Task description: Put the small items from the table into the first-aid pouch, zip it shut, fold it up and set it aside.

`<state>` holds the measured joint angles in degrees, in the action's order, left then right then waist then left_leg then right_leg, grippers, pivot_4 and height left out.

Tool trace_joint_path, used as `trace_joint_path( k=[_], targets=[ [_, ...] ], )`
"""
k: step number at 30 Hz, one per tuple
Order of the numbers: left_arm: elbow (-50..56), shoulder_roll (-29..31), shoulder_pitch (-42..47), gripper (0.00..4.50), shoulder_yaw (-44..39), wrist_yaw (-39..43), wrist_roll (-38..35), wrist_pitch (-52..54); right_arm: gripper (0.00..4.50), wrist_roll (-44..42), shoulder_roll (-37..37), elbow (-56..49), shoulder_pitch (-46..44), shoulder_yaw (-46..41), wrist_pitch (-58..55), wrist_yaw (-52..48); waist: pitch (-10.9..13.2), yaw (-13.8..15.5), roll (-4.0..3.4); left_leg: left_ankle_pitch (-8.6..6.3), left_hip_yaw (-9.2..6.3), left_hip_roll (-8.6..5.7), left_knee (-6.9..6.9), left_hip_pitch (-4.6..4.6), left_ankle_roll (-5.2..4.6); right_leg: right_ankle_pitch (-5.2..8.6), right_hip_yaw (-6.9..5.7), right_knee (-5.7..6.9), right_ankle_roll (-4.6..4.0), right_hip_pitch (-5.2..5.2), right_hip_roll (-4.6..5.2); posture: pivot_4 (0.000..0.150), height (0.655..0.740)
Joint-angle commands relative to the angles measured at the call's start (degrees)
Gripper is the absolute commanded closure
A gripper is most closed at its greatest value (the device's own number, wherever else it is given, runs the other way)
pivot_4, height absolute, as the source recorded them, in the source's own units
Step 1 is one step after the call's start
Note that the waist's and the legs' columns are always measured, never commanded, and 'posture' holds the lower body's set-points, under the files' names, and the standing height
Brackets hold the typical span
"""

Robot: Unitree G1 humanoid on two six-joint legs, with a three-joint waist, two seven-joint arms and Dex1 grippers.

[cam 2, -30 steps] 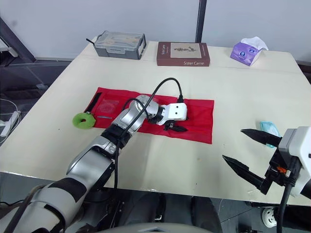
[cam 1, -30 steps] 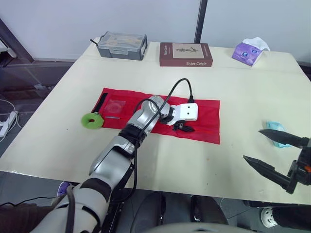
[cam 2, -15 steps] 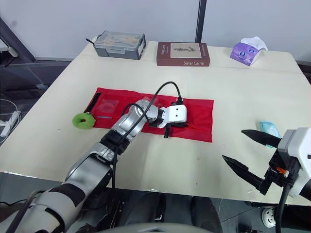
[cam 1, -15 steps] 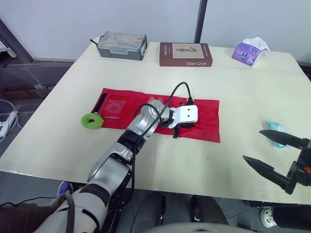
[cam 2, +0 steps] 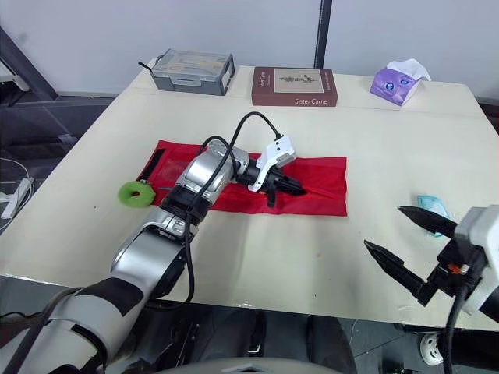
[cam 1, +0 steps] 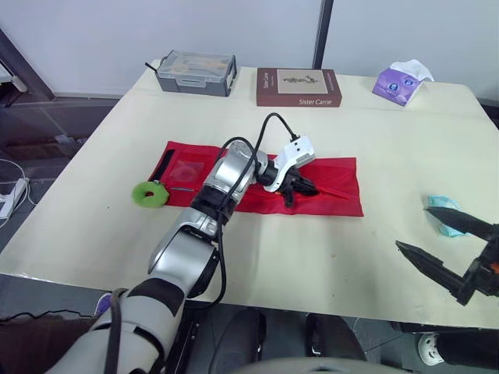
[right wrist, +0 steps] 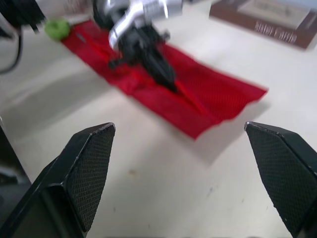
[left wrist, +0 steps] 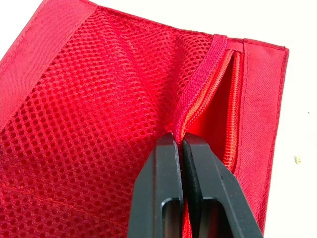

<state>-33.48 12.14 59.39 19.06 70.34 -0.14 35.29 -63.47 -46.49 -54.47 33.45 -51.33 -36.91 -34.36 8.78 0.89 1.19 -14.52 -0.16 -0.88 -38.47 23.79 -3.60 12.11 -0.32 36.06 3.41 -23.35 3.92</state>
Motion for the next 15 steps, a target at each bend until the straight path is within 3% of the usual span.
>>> trace_joint_path(
  k=[1,4,7,15],
  targets=[
    [0.41,-1.37,0.27,4.41,-0.57,-2.26,-0.76,-1.39,0.0,1.8,-1.78,3.02,-0.6,-3.65,-2.52,5.9,0.0,0.03,0.0,0.0,0.0,0.0,0.0,0.0,0.0,0.0,0.01,0.0,0.0,0.0,0.01,0.15,0.74],
    [1.27,-2.57,-0.4,4.41,-0.96,-4.63,-1.06,-2.12,0.0,6.84,-5.2,7.0,-4.22,-1.86,-7.51,14.38,0.0,0.05,0.0,0.0,0.04,0.0,0.01,0.0,0.0,0.0,0.03,0.0,-0.01,-0.01,0.04,0.15,0.74],
    [1.5,-4.41,-0.87,4.41,-1.88,-7.56,-1.48,-3.11,0.0,4.89,-12.32,15.44,-10.72,2.4,-21.37,24.53,0.0,-0.09,-0.02,0.0,0.11,0.0,0.0,-0.04,0.0,0.0,0.09,0.01,-0.01,-0.03,0.05,0.15,0.74],
    [4.88,-8.59,-3.58,4.41,-1.27,-12.02,-2.09,-2.48,0.0,9.37,-13.98,34.38,-32.26,18.86,-30.51,30.0,-0.02,0.0,-0.11,0.01,0.16,-0.02,0.05,0.05,0.0,-0.01,0.13,0.01,-0.02,-0.1,0.1,0.15,0.74]
  ],
)
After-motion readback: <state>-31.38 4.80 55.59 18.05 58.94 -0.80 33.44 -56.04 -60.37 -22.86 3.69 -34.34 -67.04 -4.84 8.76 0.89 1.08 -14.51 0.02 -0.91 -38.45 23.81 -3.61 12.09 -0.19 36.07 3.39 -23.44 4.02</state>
